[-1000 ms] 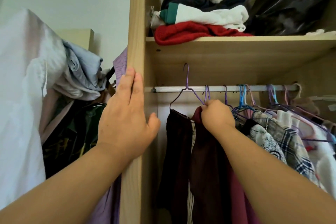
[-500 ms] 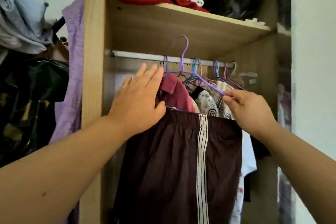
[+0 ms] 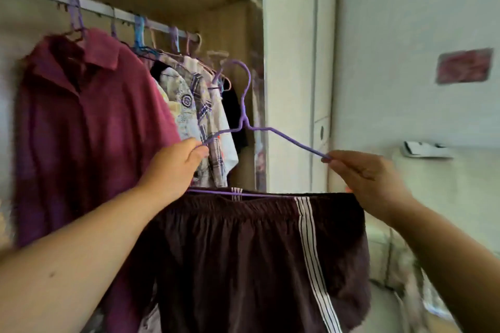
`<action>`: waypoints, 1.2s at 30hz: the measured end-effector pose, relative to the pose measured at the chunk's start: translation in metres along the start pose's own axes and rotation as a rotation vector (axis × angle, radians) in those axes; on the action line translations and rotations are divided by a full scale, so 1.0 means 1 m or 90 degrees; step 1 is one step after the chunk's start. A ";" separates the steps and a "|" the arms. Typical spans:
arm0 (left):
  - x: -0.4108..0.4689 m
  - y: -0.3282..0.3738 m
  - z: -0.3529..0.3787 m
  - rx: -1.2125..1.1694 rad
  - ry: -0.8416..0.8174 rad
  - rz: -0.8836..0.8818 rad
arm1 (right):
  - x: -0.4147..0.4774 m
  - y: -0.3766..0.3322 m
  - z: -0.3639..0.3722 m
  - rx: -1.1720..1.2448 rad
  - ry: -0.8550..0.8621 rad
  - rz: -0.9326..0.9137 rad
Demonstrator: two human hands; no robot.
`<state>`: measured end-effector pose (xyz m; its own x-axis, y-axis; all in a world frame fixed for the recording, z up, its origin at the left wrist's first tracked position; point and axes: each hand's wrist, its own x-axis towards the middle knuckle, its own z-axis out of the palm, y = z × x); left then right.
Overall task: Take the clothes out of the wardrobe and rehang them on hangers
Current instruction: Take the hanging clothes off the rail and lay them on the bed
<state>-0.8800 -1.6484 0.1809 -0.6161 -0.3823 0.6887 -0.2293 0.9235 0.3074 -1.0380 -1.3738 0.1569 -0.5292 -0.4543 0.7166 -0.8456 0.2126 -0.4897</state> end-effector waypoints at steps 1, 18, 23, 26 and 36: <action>-0.006 0.002 0.006 -0.035 -0.034 0.008 | -0.016 0.001 -0.005 -0.016 0.012 0.029; -0.223 0.134 0.117 -0.317 -0.546 0.319 | -0.441 -0.068 -0.095 -0.166 0.184 0.648; -0.315 0.238 0.153 -0.328 -0.669 0.455 | -0.563 -0.102 -0.139 -0.169 0.290 0.810; -0.372 0.297 0.171 -0.307 -0.732 0.531 | -0.625 -0.122 -0.169 -0.169 0.353 0.883; -0.528 0.495 0.237 -0.288 -0.886 0.608 | -0.802 -0.083 -0.263 -0.148 0.543 1.073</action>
<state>-0.8464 -0.9816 -0.1862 -0.5851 0.7772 -0.2318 0.6292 0.6153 0.4749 -0.5620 -0.7995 -0.2459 -0.5235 0.7930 -0.3118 0.5608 0.0451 -0.8268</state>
